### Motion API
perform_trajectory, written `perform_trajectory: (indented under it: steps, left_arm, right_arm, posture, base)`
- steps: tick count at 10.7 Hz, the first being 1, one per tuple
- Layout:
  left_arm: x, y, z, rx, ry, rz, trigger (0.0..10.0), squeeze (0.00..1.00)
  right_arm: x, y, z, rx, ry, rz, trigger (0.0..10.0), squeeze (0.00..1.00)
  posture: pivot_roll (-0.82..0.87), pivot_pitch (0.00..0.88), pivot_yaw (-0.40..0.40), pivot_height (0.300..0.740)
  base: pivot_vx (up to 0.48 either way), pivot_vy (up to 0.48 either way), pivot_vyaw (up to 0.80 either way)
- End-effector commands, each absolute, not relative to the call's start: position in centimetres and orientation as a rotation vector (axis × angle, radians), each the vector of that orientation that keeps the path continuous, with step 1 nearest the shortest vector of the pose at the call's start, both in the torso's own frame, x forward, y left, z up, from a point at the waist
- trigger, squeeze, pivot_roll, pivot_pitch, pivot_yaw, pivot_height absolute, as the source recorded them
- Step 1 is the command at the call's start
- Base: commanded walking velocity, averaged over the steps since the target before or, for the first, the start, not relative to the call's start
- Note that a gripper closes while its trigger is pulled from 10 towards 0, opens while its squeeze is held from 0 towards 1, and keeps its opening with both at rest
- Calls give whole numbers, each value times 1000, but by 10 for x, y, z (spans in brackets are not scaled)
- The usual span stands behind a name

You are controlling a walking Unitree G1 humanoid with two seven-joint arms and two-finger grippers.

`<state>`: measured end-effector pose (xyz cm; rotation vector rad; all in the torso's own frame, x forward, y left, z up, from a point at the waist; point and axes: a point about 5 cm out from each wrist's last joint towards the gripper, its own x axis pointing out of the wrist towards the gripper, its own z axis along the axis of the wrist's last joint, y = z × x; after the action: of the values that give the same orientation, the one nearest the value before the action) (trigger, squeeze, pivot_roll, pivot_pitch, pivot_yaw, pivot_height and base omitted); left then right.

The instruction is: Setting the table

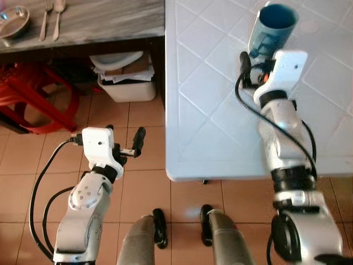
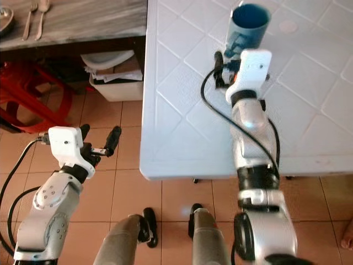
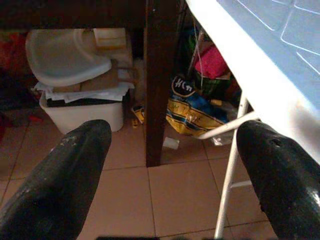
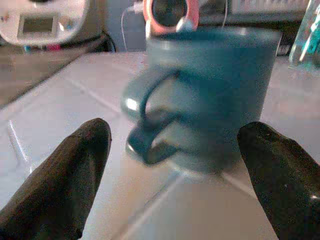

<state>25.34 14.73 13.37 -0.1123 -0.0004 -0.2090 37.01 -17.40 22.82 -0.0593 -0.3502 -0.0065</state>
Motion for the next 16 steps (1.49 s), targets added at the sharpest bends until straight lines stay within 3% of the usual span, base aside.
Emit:
perform_trajectory:
  steps: [1,9,10,11,16]
  left_arm:
    - [251,152,128,-102,19,-198,10000,0]
    - [251,151,128,-104,20,-215,10000,0]
    - [251,151,128,-104,21,-217,10000,0]
    - [252,151,128,-101,22,-218,10000,0]
    - [252,153,126,-93,26,-201,10000,0]
  right_arm:
    - [371,-175,231,-58,-368,-5,0,0]
    - [366,-210,229,-93,-383,-92,0,0]
    - [367,-210,229,-93,-381,-91,902,0]
    - [370,-206,228,-91,-367,-79,10000,0]
    - [381,-206,229,-71,-341,-69,10000,0]
  posture:
    - [30,263,86,740]
    - [30,262,95,740]
    - [31,262,96,740]
    - [35,259,94,740]
    - [43,254,88,740]
  base:
    - [0,0,0]
    - [0,0,0]
    - [0,0,0]
    - [0,0,0]
    - [0,0,0]
